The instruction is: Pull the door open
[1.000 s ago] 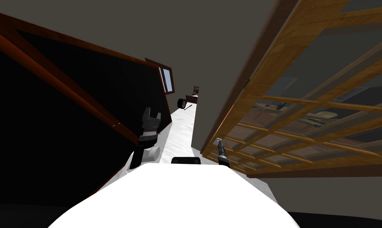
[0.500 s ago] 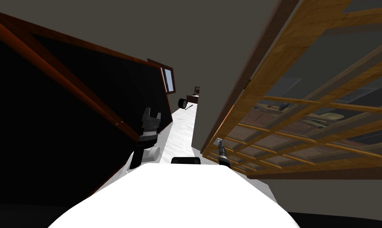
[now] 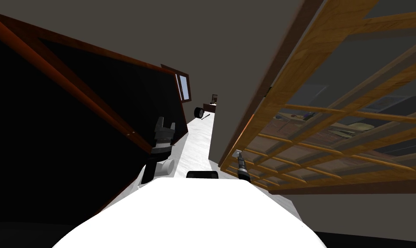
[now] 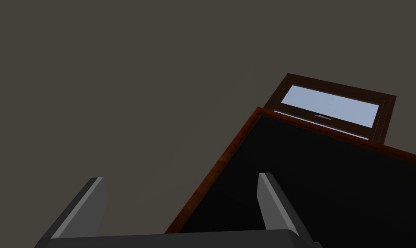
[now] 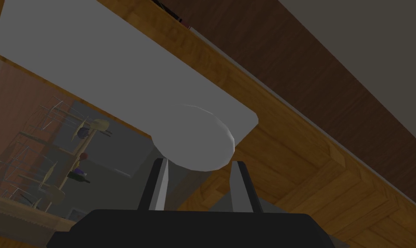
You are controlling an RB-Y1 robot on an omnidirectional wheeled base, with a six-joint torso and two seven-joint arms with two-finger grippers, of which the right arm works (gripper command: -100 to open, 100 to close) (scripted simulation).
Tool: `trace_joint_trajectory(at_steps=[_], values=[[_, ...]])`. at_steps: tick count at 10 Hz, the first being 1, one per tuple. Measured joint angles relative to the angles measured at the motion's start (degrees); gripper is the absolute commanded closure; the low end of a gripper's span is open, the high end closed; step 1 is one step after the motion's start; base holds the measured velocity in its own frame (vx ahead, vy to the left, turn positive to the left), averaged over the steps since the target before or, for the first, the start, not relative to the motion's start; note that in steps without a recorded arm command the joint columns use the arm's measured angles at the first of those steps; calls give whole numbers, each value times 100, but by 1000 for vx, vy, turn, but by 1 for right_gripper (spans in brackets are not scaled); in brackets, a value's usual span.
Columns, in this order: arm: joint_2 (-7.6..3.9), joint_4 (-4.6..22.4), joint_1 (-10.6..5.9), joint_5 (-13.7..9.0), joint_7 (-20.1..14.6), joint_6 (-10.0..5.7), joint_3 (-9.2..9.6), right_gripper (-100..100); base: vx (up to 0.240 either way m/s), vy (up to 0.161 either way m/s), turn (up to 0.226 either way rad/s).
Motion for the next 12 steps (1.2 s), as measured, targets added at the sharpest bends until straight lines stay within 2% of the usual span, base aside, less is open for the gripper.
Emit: trace_joint_trajectory(at_steps=[1, 2, 3, 5, 6, 8, 12], values=[[16, 11, 3, -3, 19, -32, -7, 100, 0, -11, 12], [40, -128, 100, 6, 21, 9, 9, 100, -9, 3, 0], [12, -18, 10, -1, 13, -5, 1, 100, 0, 0, 0], [19, 33, -23, -4, 31, -30, -8, 100, -3, -2, -3], [32, -167, 101, 5, 14, 59, 13, 100, -24, -25, 1], [-26, -171, 106, -62, -187, 65, -33, 100, -47, -21, 39], [-74, -122, 79, -179, -684, 41, -27, 100, -39, -9, 62]])
